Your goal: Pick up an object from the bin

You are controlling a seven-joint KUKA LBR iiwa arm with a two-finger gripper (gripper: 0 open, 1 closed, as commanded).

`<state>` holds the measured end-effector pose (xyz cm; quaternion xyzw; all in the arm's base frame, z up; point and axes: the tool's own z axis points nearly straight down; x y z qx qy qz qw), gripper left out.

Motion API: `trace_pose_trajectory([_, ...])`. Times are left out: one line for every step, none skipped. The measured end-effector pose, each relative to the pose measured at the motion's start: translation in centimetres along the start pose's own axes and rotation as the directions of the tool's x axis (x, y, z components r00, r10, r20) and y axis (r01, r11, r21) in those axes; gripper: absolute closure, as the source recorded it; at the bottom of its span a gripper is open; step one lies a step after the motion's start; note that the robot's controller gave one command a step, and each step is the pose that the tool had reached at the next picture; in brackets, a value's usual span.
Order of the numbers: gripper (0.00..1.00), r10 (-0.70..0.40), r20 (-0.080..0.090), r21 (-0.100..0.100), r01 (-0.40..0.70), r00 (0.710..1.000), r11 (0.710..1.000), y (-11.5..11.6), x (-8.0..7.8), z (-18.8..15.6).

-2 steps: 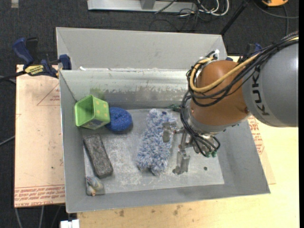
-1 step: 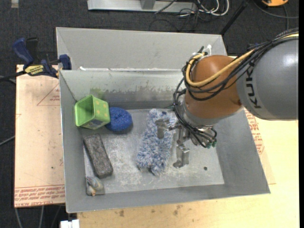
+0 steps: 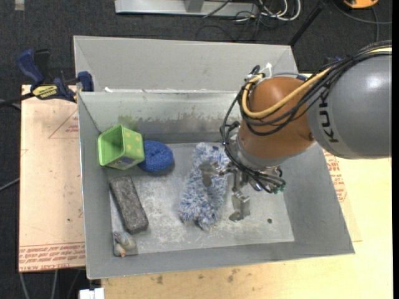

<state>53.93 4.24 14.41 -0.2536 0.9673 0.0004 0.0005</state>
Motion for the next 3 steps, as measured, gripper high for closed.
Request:
trace_pose_trajectory([0.0,-0.168,0.005,0.002,0.168,0.986,0.986,-0.4,-0.6,7.1])
trace_pose_trajectory([1.0,-0.266,0.004,0.002,0.266,0.964,0.964,-0.7,-1.6,7.1])
trace_pose_trajectory([1.0,-0.266,0.004,0.002,0.266,0.964,0.964,-0.7,-1.6,7.1])
